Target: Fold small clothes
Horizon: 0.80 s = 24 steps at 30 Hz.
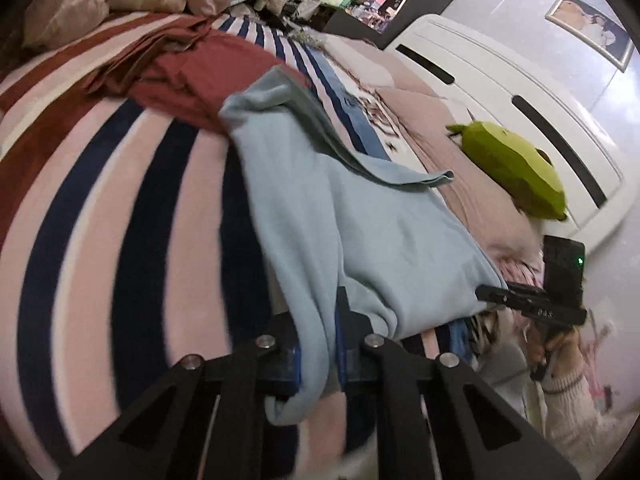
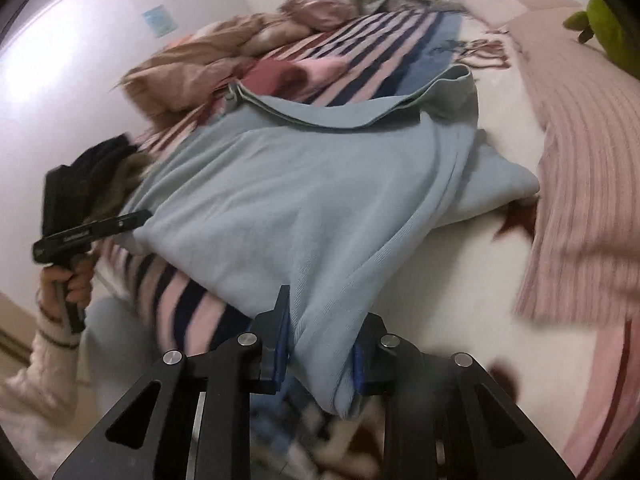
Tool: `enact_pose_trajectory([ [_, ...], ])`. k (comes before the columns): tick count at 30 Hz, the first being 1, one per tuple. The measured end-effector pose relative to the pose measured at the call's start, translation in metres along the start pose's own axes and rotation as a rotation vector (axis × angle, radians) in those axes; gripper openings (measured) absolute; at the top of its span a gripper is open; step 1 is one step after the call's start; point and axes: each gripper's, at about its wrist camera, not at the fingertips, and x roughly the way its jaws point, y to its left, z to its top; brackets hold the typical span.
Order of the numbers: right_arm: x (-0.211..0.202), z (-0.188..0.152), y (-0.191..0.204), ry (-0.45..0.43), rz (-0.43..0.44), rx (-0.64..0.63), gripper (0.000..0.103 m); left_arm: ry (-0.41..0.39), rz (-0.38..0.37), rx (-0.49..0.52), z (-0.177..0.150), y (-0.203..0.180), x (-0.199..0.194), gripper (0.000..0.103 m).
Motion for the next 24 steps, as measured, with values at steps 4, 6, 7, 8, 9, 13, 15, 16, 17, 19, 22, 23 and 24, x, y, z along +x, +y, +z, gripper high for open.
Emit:
enact_pose_trajectory([
  [4, -0.007, -0.024, 0.018, 0.056, 0.05, -0.024, 0.022, 0.055, -0.002, -0.002, -0.034, 0.002, -0.016, 0.011],
  [6, -0.006, -0.026, 0.019, 0.087, 0.022, -0.023, 0.03, 0.064, 0.035, 0.014, -0.039, 0.005, -0.022, 0.022],
  [7, -0.007, -0.026, 0.017, 0.093, 0.014, -0.027, 0.034, 0.058, 0.053, 0.019, -0.037, 0.006, -0.026, 0.034],
  [8, -0.011, -0.025, 0.017, 0.09, 0.005, -0.035, 0.037, 0.024, 0.083, 0.023, -0.032, 0.01, -0.036, 0.043],
  [9, -0.018, -0.019, 0.015, 0.064, -0.011, -0.043, 0.04, -0.005, 0.097, 0.026, -0.028, 0.011, -0.042, 0.045],
  [13, -0.045, 0.011, -0.001, -0.056, -0.017, -0.006, 0.042, -0.104, 0.113, 0.063, 0.009, 0.009, -0.058, 0.045],
  [15, -0.046, 0.038, -0.011, -0.105, -0.046, 0.012, 0.04, -0.13, 0.097, 0.113, 0.035, 0.003, -0.052, 0.045],
  [16, -0.044, 0.046, -0.016, -0.108, -0.052, 0.016, 0.026, -0.13, 0.092, 0.125, 0.045, 0.0, -0.046, 0.045],
  [17, -0.037, 0.056, -0.02, -0.099, -0.054, 0.015, 0.015, -0.116, 0.078, 0.131, 0.061, -0.002, -0.031, 0.045],
  [19, -0.009, 0.076, -0.028, -0.043, -0.07, 0.013, 0.005, -0.08, 0.049, 0.119, 0.078, -0.001, -0.007, 0.041],
  [22, 0.033, 0.094, -0.039, 0.026, -0.104, 0.026, 0.005, 0.015, 0.065, 0.13, 0.103, 0.002, 0.043, 0.019],
  [23, 0.043, 0.1, -0.044, 0.042, -0.121, 0.028, 0.005, 0.037, 0.081, 0.135, 0.109, 0.004, 0.057, 0.017],
  [24, 0.049, 0.104, -0.049, 0.049, -0.136, 0.029, 0.005, 0.057, 0.09, 0.125, 0.118, 0.009, 0.073, 0.017],
])
